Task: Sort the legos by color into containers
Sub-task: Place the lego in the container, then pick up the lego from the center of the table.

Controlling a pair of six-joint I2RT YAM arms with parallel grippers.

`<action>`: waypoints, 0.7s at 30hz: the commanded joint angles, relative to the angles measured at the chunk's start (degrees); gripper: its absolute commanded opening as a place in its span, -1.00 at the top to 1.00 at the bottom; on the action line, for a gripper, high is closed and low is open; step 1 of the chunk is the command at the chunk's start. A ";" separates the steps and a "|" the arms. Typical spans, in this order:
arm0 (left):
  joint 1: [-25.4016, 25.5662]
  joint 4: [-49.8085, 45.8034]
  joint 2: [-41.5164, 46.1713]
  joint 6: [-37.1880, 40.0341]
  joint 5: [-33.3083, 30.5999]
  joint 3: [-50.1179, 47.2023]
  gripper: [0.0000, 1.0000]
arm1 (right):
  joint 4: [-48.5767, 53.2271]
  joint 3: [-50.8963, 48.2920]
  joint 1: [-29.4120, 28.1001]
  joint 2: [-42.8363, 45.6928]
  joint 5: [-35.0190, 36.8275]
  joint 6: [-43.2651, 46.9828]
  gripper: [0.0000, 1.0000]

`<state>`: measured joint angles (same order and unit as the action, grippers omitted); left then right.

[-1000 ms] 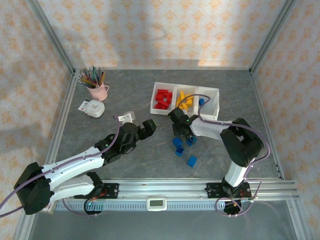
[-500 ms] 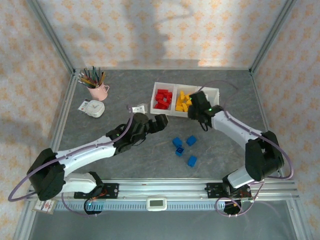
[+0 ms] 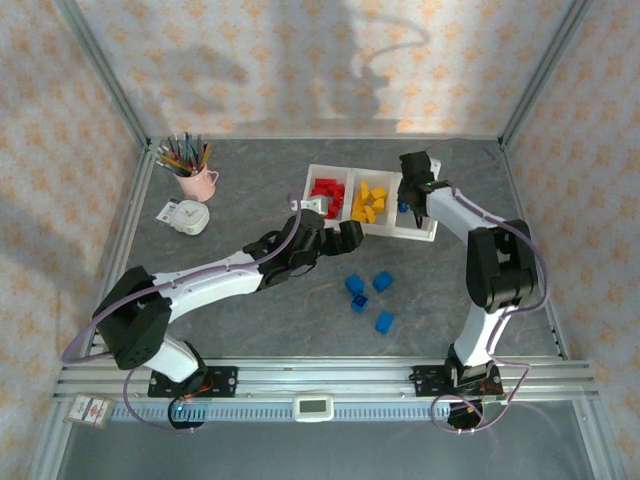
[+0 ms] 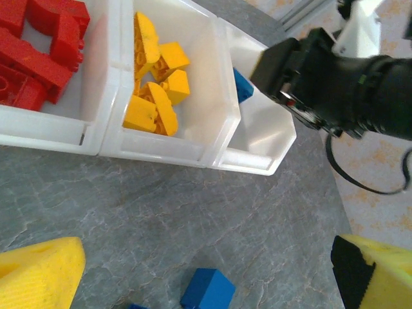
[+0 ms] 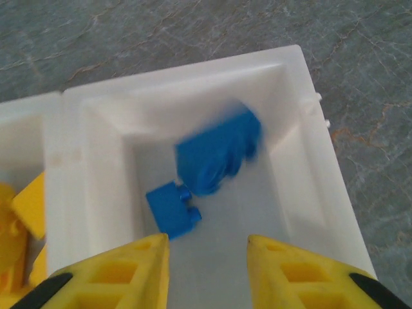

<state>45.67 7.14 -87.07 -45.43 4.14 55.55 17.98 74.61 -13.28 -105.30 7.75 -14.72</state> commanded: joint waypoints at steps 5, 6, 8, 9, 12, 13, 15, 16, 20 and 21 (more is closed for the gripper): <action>0.12 0.45 -1.22 2.01 0.91 2.81 -0.98 | -0.13 4.37 0.68 -2.98 1.63 0.32 0.10; 0.11 0.26 -0.97 2.01 0.87 2.81 -0.98 | -0.49 3.99 0.74 -2.22 0.95 0.25 0.09; 0.07 0.25 -0.48 2.01 0.69 2.64 -0.98 | -0.97 3.19 0.68 -0.51 -0.72 0.31 0.05; 0.07 0.25 -0.15 2.01 0.53 2.51 -0.98 | -1.01 2.67 0.66 0.41 -1.63 0.28 0.03; 0.11 -0.46 1.03 1.95 -0.05 2.02 -0.98 | -0.52 1.21 0.45 2.85 -4.17 0.02 -0.01; 0.12 -0.31 1.63 1.69 -0.31 1.55 -0.98 | -0.50 0.47 0.29 3.98 -4.60 -0.09 -0.02; 0.08 0.16 2.91 1.10 -0.70 0.36 -0.98 | -0.85 -1.92 -0.23 6.48 -5.73 -0.47 -0.06; 0.12 0.17 3.78 0.82 -1.09 -0.22 -0.98 | -0.98 -3.26 -0.49 7.87 -6.35 -0.69 -0.08; 0.04 0.20 7.10 -0.32 -2.38 -3.23 -0.99 | 0.12 -7.35 -1.54 12.40 -8.12 -1.33 -0.14; 0.10 0.03 7.98 -0.65 -2.99 -4.00 -0.98 | 0.30 -8.45 -1.90 13.63 -8.68 -1.37 -0.15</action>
<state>45.65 7.16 -81.62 -45.15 3.57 53.43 17.10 68.38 -14.31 -94.72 0.80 -15.38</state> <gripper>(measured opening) 0.992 0.574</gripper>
